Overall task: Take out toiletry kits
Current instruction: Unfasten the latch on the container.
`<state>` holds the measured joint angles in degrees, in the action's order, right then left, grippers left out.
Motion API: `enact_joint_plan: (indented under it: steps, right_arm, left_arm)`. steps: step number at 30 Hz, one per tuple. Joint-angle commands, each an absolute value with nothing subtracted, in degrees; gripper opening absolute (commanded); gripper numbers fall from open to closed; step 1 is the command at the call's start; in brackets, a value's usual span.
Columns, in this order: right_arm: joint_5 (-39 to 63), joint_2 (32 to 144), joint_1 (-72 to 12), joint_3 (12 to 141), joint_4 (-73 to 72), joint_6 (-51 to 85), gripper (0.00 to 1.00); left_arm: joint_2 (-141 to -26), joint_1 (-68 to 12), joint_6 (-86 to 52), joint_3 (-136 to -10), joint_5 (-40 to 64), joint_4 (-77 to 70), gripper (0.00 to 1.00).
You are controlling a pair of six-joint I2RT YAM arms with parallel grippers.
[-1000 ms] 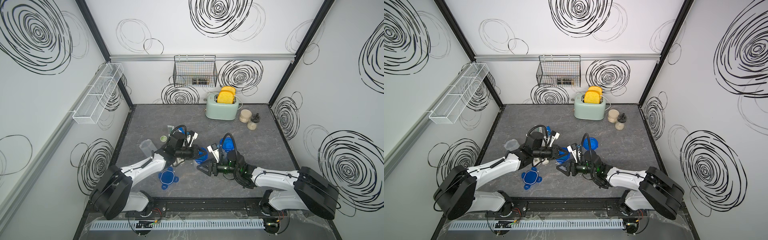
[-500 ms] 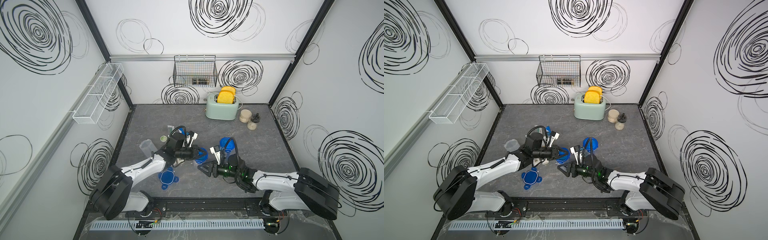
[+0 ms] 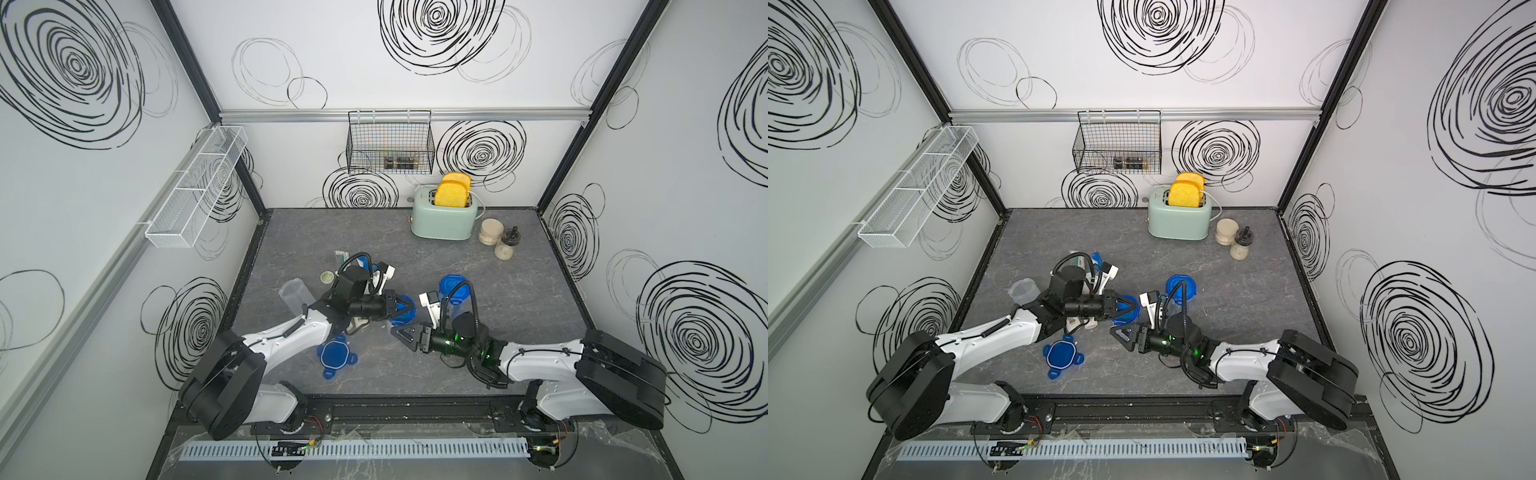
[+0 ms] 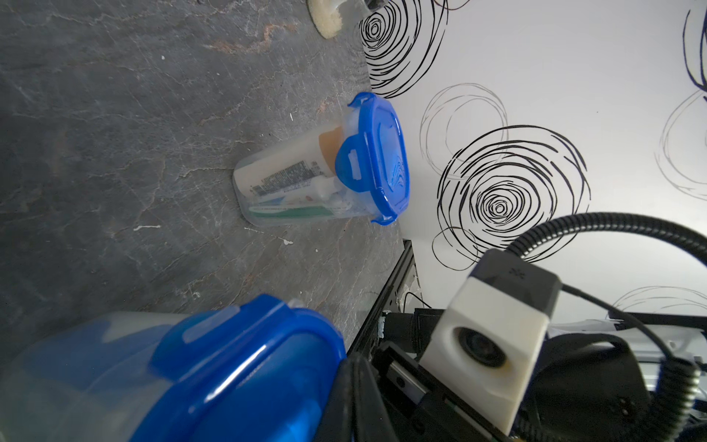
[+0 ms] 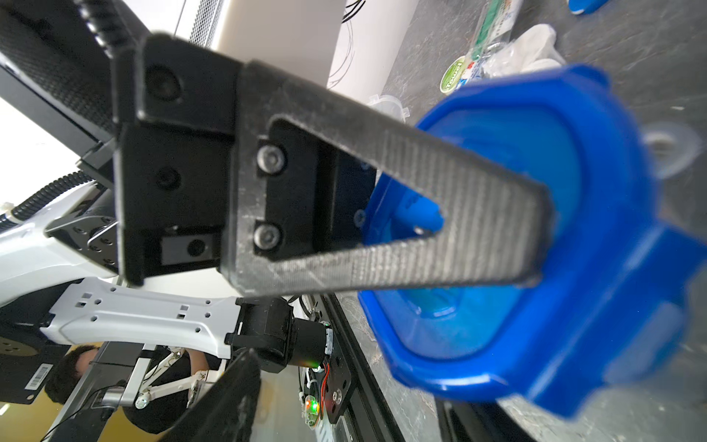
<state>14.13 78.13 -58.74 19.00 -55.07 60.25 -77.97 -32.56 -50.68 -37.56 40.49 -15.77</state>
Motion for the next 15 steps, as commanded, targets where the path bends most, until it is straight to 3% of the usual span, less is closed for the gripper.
enact_joint_plan:
  steps: [1, 8, 15]
  right_arm:
    - [13.0, 78.8, -59.0, 18.9, -59.8, 61.3, 0.72]
    - [14.0, 79.2, -59.0, 18.8, -63.0, 58.4, 0.72]
    - [24.2, 81.3, -58.0, 19.9, -72.9, 49.8, 0.75]
  left_arm:
    - [-79.5, -32.3, -50.2, -34.5, 38.3, -11.3, 0.08]
    - [-79.6, -32.3, -50.4, -33.9, 38.3, -12.0, 0.08]
    - [-80.0, -32.3, -50.7, -33.1, 38.3, -13.0, 0.07]
